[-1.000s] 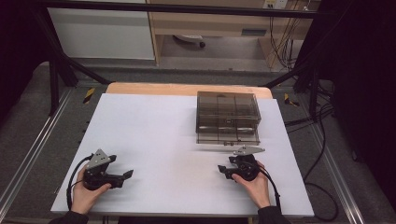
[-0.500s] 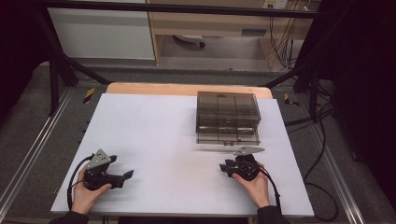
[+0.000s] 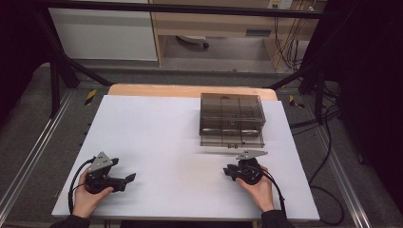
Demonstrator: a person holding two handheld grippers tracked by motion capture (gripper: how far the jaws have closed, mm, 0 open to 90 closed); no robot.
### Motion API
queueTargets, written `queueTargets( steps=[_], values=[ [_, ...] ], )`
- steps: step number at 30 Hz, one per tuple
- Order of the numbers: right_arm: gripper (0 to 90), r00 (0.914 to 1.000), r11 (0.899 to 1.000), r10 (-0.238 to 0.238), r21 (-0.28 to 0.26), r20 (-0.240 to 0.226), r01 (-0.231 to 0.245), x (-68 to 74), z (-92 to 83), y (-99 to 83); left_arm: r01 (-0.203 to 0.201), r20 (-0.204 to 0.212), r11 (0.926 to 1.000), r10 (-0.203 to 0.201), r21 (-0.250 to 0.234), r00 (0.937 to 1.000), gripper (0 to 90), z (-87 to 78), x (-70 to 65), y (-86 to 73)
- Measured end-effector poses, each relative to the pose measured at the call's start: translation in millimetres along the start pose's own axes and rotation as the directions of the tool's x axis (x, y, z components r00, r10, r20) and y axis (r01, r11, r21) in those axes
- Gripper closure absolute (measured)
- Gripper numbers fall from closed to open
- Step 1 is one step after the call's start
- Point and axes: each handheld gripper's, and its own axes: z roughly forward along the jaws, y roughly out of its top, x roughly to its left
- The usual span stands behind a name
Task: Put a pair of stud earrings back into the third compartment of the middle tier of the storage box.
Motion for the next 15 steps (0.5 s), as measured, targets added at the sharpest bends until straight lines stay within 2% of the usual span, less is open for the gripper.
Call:
queueTargets(
  steps=[15],
  values=[
    [74.5, 0.9999, 1.0, 0.017, -0.003, -0.002, -0.017, -0.9, -2.9, 1.1, 0.0, 0.0, 1.0, 0.0, -0.002, 1.0, 6.5, -0.2, 0.1, 0.1]
  ],
)
